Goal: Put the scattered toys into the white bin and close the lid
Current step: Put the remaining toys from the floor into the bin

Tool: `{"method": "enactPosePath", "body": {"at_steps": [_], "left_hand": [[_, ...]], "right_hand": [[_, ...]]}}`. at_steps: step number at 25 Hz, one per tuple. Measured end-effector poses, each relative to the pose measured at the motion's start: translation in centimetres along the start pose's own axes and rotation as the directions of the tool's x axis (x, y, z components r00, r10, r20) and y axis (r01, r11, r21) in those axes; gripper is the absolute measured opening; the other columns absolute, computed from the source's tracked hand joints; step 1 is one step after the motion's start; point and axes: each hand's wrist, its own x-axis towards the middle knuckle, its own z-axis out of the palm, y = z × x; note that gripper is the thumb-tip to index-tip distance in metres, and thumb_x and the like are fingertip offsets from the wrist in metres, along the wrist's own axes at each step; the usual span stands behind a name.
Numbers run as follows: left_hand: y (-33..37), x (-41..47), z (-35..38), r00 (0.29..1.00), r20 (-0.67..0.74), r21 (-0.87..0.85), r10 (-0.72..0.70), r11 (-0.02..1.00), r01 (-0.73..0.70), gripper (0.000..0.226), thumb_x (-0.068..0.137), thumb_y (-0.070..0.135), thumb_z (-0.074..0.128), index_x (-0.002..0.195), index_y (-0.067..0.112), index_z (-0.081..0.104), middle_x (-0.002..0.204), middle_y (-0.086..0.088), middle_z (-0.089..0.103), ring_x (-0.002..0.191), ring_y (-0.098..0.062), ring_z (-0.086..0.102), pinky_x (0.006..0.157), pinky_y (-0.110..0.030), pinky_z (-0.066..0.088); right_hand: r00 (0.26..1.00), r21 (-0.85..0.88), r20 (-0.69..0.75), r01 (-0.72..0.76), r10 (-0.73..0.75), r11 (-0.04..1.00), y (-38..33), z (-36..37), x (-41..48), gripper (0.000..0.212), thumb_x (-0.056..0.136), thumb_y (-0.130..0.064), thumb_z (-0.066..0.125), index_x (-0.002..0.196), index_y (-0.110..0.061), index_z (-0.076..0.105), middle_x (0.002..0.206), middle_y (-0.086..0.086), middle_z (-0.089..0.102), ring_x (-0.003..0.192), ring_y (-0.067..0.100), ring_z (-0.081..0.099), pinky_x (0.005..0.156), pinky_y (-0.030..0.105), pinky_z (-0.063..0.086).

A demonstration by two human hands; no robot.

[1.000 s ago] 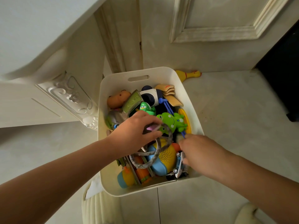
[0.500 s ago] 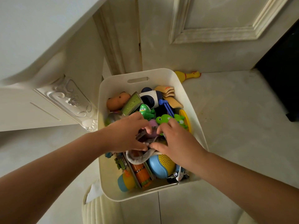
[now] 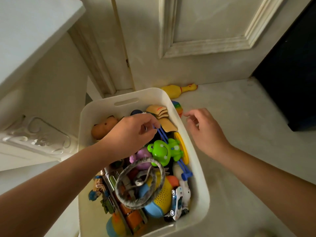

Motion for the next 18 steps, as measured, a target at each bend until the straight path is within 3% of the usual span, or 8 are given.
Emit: {"method": "enactPosePath", "body": {"at_steps": [5,9,14,18], "left_hand": [[-0.2,3.2,0.8,0.998,-0.065,-0.012,0.013,1.000,-0.014,0.014,0.089,0.014,0.062,0.095,0.026,0.068,0.074,0.012,0.061,0.074,-0.009,0.055,0.061,-0.009,0.039],[-1.1,5.9,0.0,0.993,-0.113,-0.046,0.019,0.999,-0.024,0.018,0.088,0.012,0.063,0.093,0.029,0.067,0.081,0.010,0.065,0.073,-0.007,0.057,0.064,-0.017,0.044],[-2.6,7.5,-1.4,0.989,-0.134,-0.145,-0.065,0.988,0.045,0.019,0.090,0.017,0.061,0.089,0.036,0.065,0.078,0.010,0.063,0.066,-0.010,0.057,0.059,-0.020,0.046],[-3.4,7.9,-1.6,0.986,-0.139,-0.203,-0.096,0.977,0.067,0.019,0.090,0.017,0.062,0.090,0.036,0.065,0.082,0.012,0.062,0.067,-0.012,0.059,0.059,-0.022,0.048]], "right_hand": [[0.955,-0.061,0.209,-0.201,0.209,0.978,4.8,2.4,2.9,0.034,0.095,-0.019,0.053,0.129,-0.019,0.055,0.127,0.009,0.048,0.109,0.025,0.057,0.087,0.024,0.039],[0.881,-0.072,0.322,-0.343,0.348,0.936,7.1,5.1,6.2,0.050,0.093,-0.024,0.058,0.141,-0.019,0.042,0.136,0.013,0.045,0.120,0.028,0.052,0.094,0.028,0.039],[0.732,0.039,0.457,-0.584,0.505,0.811,7.8,10.3,9.6,0.050,0.084,-0.029,0.068,0.123,-0.003,0.051,0.112,0.013,0.058,0.110,0.035,0.059,0.081,0.033,0.045],[0.756,-0.005,0.425,-0.549,0.499,0.836,7.1,12.0,10.1,0.038,0.094,-0.025,0.057,0.119,0.003,0.051,0.118,0.024,0.058,0.107,0.041,0.057,0.085,0.037,0.046]]}}
